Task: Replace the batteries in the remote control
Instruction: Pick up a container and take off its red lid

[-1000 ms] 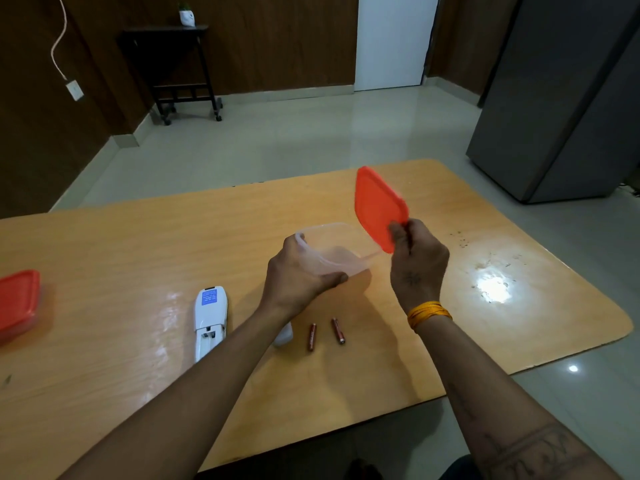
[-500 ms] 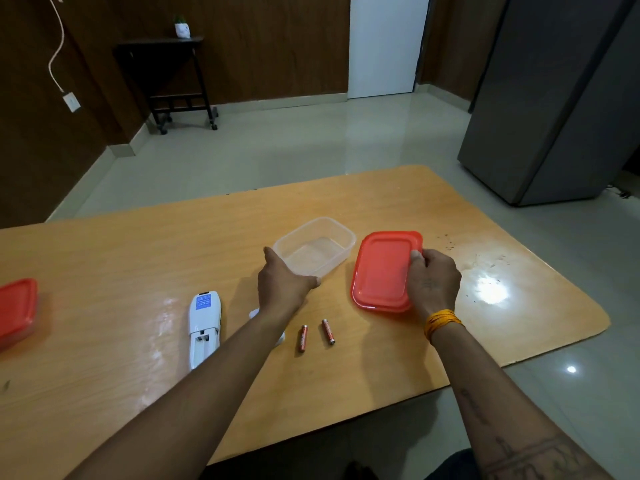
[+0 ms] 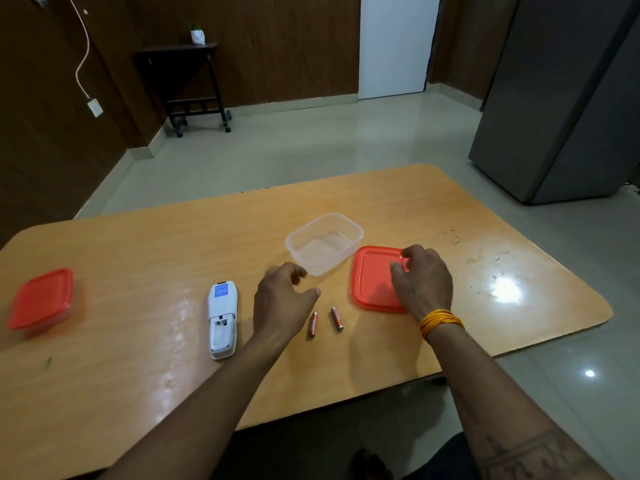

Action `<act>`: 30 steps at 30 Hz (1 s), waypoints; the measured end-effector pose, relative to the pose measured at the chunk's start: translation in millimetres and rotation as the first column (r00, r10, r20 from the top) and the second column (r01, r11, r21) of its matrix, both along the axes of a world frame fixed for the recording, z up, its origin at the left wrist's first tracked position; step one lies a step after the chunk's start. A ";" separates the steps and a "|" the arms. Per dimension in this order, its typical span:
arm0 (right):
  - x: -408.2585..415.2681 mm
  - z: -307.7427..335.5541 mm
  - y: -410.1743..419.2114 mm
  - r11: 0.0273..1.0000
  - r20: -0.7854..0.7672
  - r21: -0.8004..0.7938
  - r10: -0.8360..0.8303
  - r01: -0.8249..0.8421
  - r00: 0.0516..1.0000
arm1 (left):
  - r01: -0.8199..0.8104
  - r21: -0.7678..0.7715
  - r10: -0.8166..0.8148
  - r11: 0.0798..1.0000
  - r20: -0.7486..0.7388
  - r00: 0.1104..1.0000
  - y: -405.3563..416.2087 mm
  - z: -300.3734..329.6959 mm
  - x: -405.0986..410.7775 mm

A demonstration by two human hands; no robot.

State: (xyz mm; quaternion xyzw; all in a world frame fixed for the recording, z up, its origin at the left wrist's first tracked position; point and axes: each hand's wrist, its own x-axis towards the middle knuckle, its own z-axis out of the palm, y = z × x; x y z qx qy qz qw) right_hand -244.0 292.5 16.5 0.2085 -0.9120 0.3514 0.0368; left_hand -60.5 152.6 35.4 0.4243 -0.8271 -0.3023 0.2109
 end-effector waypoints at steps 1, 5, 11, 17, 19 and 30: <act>6.1 2.9 -1.2 0.999 0.051 -0.022 0.049 -0.048 0.997 | 0.017 -0.004 -0.017 1.000 0.040 0.999 3.1 -0.7 4.2; 42.3 6.0 -11.7 0.933 0.192 0.102 0.323 -0.346 0.927 | 0.084 -0.060 -0.069 0.995 0.220 0.973 16.3 -7.1 15.4; 73.1 -1.2 -27.5 0.840 0.185 0.299 0.414 -0.452 0.891 | 0.146 -0.112 -0.102 0.983 0.331 0.938 26.3 -13.1 15.0; 80.2 -1.1 -34.9 0.829 0.159 0.368 0.390 -0.421 0.907 | 0.138 -0.095 -0.099 0.986 0.334 0.937 22.4 -16.3 14.2; 79.5 -1.1 -35.7 0.831 0.153 0.371 0.386 -0.414 0.910 | 0.119 -0.102 -0.081 0.988 0.314 0.946 19.2 -16.5 14.6; 30.3 37.5 -68.6 0.967 0.006 0.060 0.246 -0.246 0.969 | 0.006 -0.167 0.010 0.986 0.092 0.996 -36.1 17.1 -27.3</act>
